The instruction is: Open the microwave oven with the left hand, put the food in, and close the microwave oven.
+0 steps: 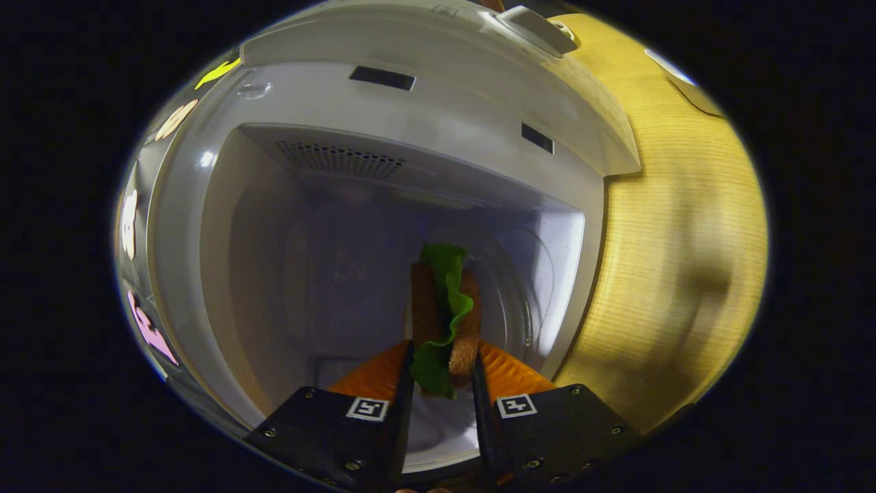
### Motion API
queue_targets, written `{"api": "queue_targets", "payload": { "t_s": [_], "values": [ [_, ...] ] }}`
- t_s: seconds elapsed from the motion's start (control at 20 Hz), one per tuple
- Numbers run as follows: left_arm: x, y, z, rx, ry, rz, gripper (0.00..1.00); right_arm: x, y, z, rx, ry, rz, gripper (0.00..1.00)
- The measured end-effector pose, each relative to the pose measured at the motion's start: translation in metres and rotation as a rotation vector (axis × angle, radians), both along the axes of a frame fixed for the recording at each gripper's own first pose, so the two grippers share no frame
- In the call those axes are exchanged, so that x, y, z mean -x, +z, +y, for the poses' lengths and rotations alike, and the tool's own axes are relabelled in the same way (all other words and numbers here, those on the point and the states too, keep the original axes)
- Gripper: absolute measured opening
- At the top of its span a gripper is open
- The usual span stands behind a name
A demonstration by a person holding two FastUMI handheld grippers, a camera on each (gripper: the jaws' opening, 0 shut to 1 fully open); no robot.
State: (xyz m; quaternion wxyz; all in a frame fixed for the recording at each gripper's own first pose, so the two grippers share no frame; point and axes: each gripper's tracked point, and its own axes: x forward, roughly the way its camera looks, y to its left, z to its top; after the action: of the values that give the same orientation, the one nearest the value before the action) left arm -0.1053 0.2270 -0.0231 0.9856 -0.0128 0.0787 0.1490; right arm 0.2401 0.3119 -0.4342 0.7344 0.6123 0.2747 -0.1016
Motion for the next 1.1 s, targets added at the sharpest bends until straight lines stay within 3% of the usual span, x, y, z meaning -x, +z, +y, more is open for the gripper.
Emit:
{"api": "queue_targets", "payload": {
  "t_s": [0.1, 0.15, 0.25, 0.75, 1.1],
  "values": [
    [-0.006, 0.0, -0.003, 0.018, -0.011, -0.008, 0.94, 0.01, 0.004, -0.005, 0.012, 0.024, 0.014, 0.75],
    [-0.006, -0.002, -0.005, 0.024, -0.018, -0.009, 0.94, 0.013, 0.005, -0.006, 0.027, 0.036, 0.017, 0.86],
    [-0.008, -0.003, -0.009, 0.024, -0.029, -0.01, 0.94, 0.023, 0.006, -0.009, 0.059, 0.071, 0.031, 0.92],
    [-0.022, -0.012, -0.036, 0.074, -0.107, -0.03, 0.94, 0.063, 0.051, -0.031, 0.149, 0.231, -0.054, 0.92],
    [-0.032, -0.008, -0.067, 0.046, -0.194, -0.046, 0.94, 0.104, 0.088, -0.062, 0.375, 0.438, -0.129, 0.92]
  ]
}}
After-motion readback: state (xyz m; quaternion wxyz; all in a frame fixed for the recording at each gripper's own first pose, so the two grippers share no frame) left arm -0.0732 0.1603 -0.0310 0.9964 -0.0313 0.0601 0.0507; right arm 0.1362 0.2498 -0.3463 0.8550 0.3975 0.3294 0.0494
